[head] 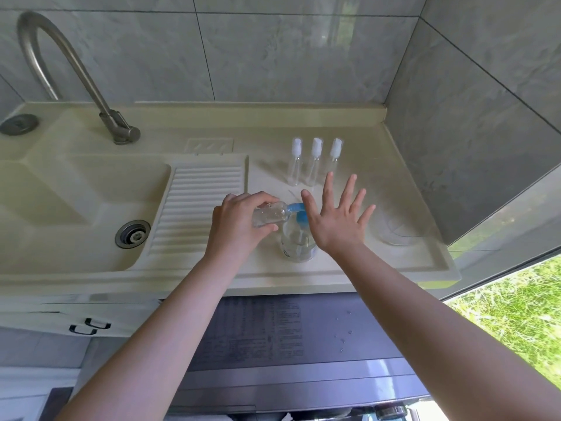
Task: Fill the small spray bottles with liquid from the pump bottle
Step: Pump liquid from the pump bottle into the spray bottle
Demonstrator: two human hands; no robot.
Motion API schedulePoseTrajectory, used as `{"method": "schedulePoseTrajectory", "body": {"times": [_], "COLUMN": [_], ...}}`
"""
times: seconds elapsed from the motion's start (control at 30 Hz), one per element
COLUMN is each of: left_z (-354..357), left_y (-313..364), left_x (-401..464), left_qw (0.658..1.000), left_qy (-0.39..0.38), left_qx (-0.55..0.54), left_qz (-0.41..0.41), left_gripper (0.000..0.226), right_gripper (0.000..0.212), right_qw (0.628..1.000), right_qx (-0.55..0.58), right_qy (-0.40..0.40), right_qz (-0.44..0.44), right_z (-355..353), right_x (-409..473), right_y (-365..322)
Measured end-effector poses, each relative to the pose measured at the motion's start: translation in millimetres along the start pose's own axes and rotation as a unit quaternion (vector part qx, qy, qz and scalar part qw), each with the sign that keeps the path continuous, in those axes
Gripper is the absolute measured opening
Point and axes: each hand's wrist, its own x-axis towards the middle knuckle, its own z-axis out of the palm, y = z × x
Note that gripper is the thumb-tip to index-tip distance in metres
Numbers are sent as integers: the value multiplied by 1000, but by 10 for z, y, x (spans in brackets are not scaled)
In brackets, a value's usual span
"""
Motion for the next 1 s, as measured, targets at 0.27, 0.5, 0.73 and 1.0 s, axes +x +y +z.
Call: {"method": "schedulePoseTrajectory", "body": {"times": [0.27,0.5,0.73,1.0], "left_z": [-17,-33,-32,-46], "left_y": [-10,-3,6,5], "left_x": [-4,-14,-6,-6], "left_qw": [1000,1000,1000,1000], "left_qy": [-2,-4,-5,-3], "left_qx": [4,4,6,19], "left_qz": [-3,-4,-4,-1], "left_gripper": [46,45,46,47], "right_gripper": [81,71,74,71], "right_qw": [1000,998,995,995], "right_qx": [-2,-57,-75,-79], "right_qy": [-12,-8,44,45], "right_qz": [8,-6,-44,-44], "right_z": [-38,-18,-99,-53], "right_x": [-3,46,80,65], "right_y": [-31,-16,-1,-19]}}
